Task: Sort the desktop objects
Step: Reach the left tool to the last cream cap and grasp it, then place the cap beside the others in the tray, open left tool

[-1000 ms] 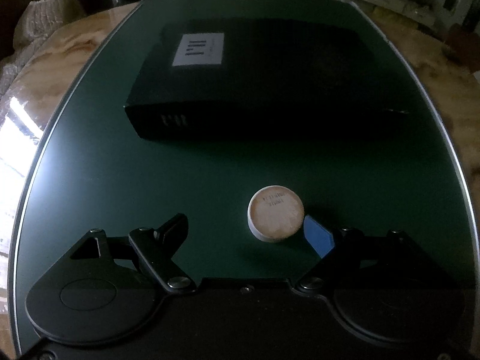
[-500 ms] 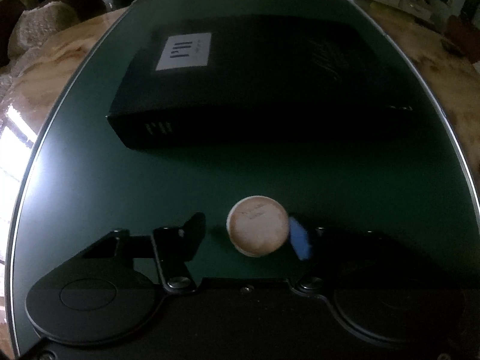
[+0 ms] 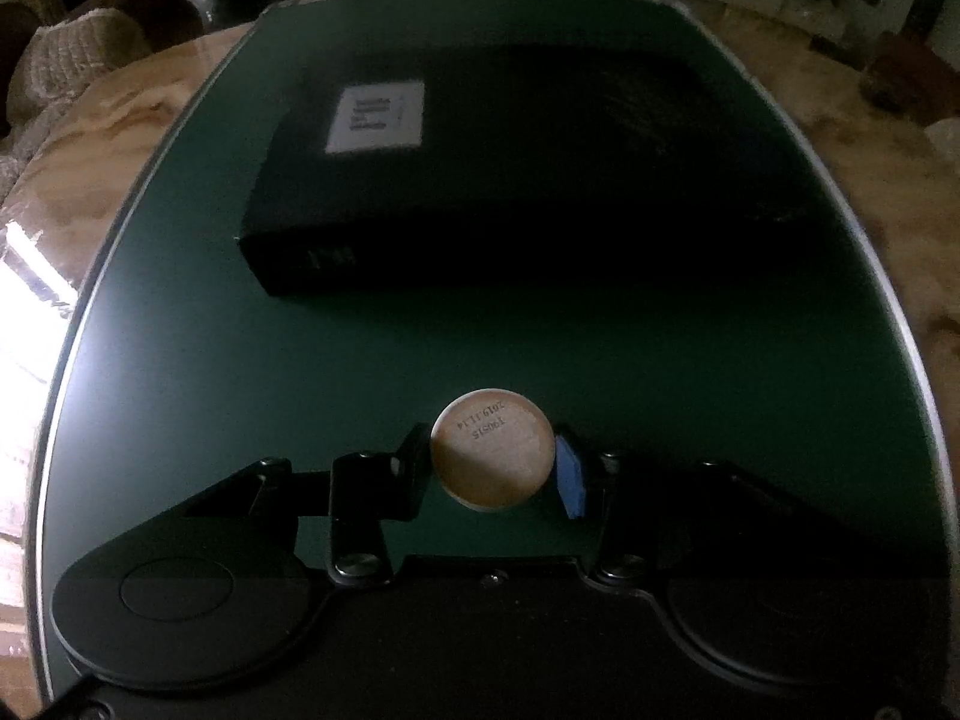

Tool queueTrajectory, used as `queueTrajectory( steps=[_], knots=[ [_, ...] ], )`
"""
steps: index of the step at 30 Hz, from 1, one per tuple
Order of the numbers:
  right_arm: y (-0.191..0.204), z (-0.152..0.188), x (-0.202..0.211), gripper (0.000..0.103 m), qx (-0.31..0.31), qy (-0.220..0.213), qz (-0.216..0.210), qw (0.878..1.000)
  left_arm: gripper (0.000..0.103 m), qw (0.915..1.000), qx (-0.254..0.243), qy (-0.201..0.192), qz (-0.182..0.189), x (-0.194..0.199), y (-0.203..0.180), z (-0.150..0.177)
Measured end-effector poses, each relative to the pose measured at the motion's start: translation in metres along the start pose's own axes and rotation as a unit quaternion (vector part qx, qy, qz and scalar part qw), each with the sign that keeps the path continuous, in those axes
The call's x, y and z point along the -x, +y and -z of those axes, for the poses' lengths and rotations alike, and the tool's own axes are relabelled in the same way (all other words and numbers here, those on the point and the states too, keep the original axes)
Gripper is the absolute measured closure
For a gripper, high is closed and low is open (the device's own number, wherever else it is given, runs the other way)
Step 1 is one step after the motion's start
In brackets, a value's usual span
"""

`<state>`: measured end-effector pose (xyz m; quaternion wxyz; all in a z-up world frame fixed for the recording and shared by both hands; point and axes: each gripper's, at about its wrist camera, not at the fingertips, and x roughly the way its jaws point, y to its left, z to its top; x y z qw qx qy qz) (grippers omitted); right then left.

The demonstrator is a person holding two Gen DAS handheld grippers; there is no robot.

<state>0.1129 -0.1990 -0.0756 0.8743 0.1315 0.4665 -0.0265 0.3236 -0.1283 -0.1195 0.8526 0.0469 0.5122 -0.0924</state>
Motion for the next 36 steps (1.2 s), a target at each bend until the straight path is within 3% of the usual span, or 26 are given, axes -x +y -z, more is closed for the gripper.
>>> queueTrajectory(
  steps=[6, 14, 22, 36],
  knots=[
    [-0.003, 0.000, 0.003, 0.037, -0.008, -0.006, -0.001, 1.000, 0.062, 0.9999, -0.002, -0.005, 0.010, 0.057, 0.001, 0.016],
    [-0.014, -0.001, 0.007, 0.037, -0.023, -0.010, 0.006, 1.000, 0.062, 0.9994, -0.001, 0.022, 0.025, 0.105, -0.002, 0.085],
    [-0.018, 0.003, 0.012, 0.036, -0.027, -0.010, 0.004, 1.000, 0.062, 0.9975, 0.019, 0.063, 0.026, 0.086, -0.010, 0.131],
    [-0.016, 0.004, 0.008, 0.036, -0.026, -0.004, 0.001, 1.000, 0.062, 0.9984, 0.013, 0.054, -0.007, 0.057, -0.021, 0.144]
  ],
)
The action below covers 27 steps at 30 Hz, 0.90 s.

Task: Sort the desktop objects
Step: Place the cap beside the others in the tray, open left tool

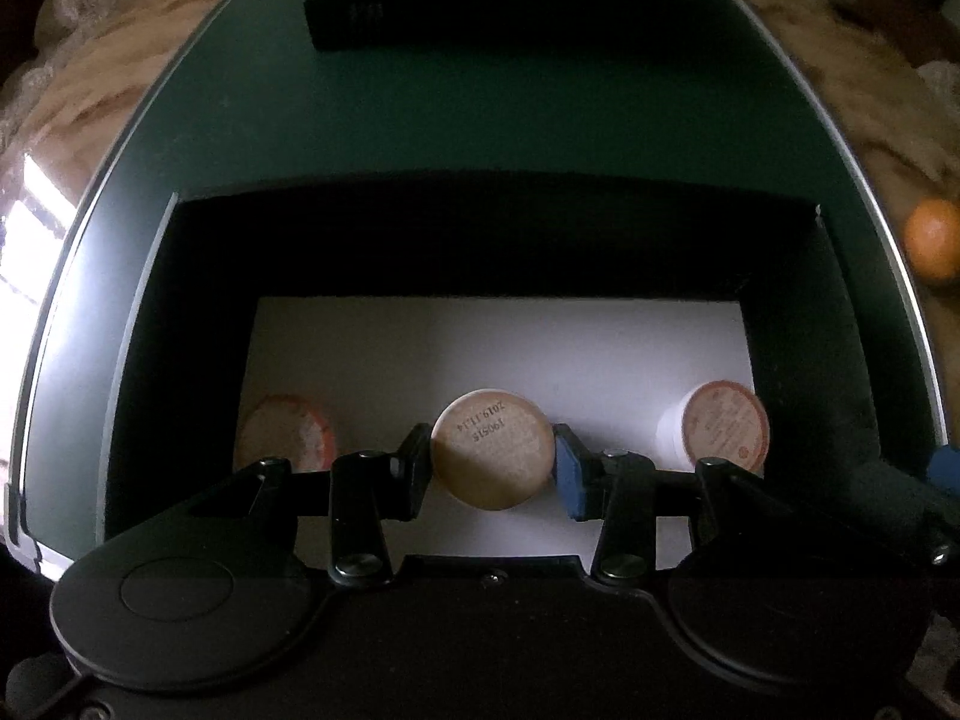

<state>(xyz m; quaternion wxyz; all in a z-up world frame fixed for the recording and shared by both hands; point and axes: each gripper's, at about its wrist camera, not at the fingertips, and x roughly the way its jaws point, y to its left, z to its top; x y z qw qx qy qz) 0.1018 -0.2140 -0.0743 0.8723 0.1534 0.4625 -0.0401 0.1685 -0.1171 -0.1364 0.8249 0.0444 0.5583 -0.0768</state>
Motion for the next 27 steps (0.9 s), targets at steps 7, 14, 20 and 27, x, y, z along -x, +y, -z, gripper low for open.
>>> queueTrajectory(
  steps=[7, 14, 20, 27],
  knots=[
    [0.000, 0.001, 0.001, 0.036, -0.002, 0.000, 0.001, 1.000, 0.054, 1.0000, -0.002, 0.001, 0.002, -0.003, -0.002, -0.003],
    [0.003, 0.000, 0.009, 0.027, 0.002, -0.007, 0.006, 1.000, 0.036, 0.9997, 0.001, -0.004, 0.026, 0.021, 0.006, -0.003],
    [0.014, -0.003, 0.028, 0.012, -0.001, -0.025, -0.002, 1.000, 0.010, 0.9992, 0.012, -0.037, -0.011, 0.083, 0.039, 0.001],
    [0.042, 0.004, 0.050, 0.005, 0.006, -0.025, -0.008, 1.000, 0.006, 0.9974, 0.051, -0.036, -0.036, 0.119, 0.079, 0.023]
  ],
)
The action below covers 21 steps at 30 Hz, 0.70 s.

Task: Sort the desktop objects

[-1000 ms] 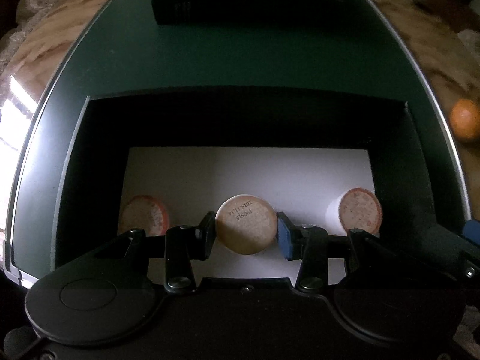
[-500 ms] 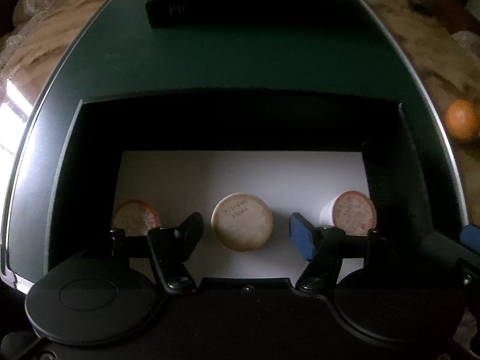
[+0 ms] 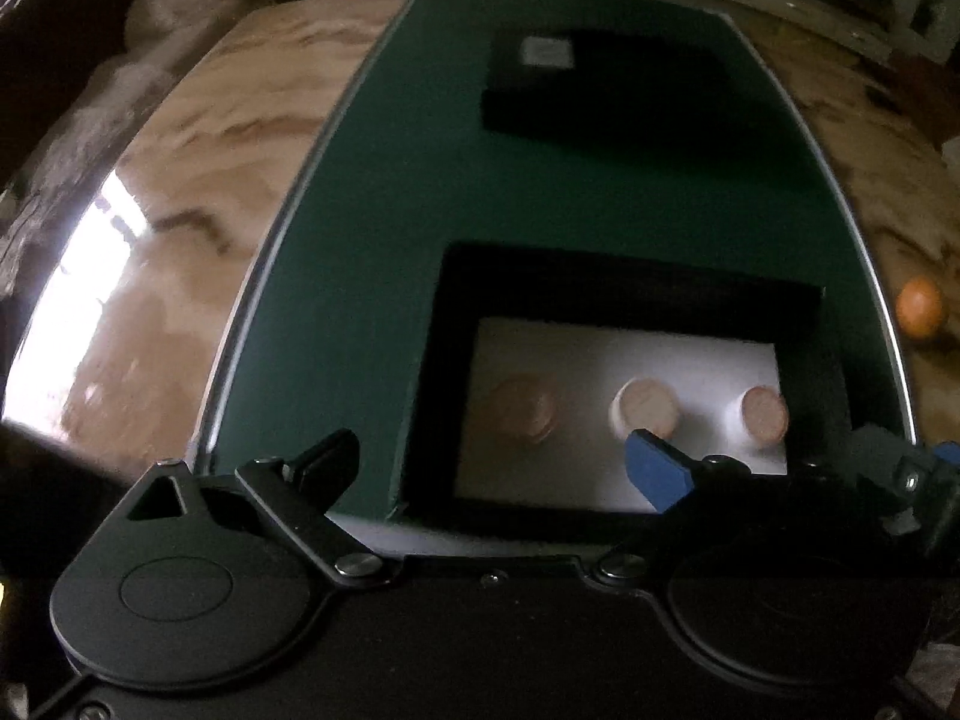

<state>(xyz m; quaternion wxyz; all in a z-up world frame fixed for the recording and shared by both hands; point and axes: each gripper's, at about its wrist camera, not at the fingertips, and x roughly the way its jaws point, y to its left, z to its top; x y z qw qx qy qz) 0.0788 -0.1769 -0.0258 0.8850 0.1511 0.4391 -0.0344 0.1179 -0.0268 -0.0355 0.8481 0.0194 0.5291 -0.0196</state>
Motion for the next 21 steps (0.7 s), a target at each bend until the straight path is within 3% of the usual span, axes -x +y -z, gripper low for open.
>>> queueTrajectory(
  steps=[8, 21],
  knots=[
    [0.039, 0.024, 0.019, 0.004, 0.051, 0.006, 0.041, 0.998, 0.006, 0.9998, -0.006, 0.016, -0.003, 0.018, 0.019, 0.038],
    [0.054, 0.045, 0.048, 0.000, 0.053, 0.005, 0.055, 0.997, 0.004, 0.9996, -0.028, -0.005, 0.004, 0.048, 0.020, 0.065]
  ],
)
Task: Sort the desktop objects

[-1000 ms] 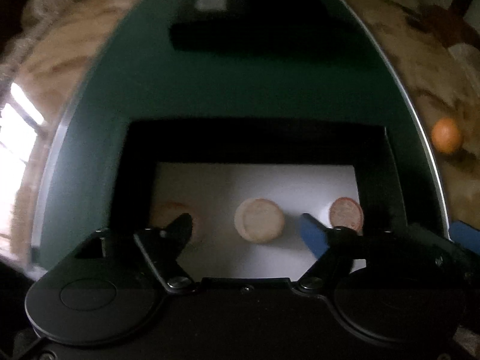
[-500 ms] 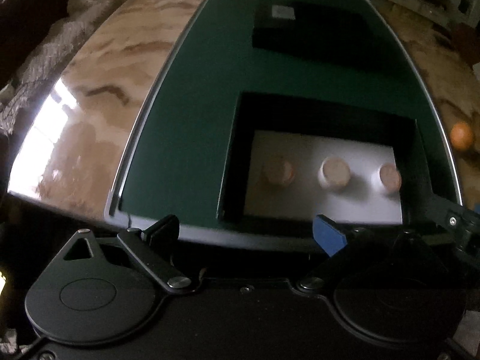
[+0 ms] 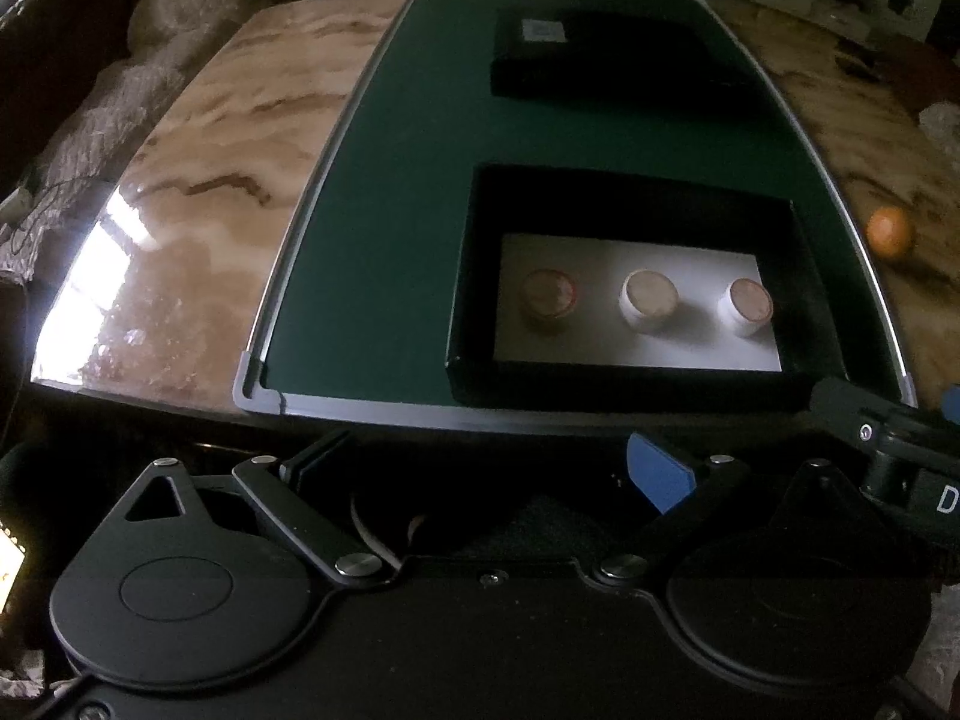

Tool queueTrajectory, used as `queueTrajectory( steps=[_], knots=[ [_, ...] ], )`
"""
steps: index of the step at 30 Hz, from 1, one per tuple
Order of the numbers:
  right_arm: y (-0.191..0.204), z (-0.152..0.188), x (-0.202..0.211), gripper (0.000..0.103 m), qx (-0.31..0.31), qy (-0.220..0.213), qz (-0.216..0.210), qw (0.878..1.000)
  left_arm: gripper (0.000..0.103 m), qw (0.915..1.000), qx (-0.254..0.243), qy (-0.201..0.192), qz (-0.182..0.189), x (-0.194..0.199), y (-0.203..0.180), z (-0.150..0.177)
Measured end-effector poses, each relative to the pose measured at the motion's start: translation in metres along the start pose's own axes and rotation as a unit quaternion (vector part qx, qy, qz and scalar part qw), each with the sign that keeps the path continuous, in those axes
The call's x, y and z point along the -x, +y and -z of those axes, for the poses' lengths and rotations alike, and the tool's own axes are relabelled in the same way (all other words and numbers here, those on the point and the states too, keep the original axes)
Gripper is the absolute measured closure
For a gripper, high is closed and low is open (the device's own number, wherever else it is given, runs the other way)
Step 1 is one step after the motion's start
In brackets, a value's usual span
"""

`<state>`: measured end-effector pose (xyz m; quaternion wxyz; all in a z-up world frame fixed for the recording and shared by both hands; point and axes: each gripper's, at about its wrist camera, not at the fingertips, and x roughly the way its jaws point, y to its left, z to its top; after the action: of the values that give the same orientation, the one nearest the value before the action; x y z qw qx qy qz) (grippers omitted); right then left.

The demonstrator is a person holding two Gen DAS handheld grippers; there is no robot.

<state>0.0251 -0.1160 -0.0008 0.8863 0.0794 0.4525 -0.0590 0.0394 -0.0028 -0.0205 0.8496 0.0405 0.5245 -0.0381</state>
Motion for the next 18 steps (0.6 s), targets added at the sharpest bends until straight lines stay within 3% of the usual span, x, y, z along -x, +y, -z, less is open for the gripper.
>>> queueTrajectory(
  steps=[18],
  knots=[
    [-0.0021, 0.0027, -0.0074, 0.000, 0.013, 0.015, 0.004, 1.000, 0.004, 1.0000, 0.000, 0.007, -0.002, -0.0065, -0.0027, -0.0006]
  ],
)
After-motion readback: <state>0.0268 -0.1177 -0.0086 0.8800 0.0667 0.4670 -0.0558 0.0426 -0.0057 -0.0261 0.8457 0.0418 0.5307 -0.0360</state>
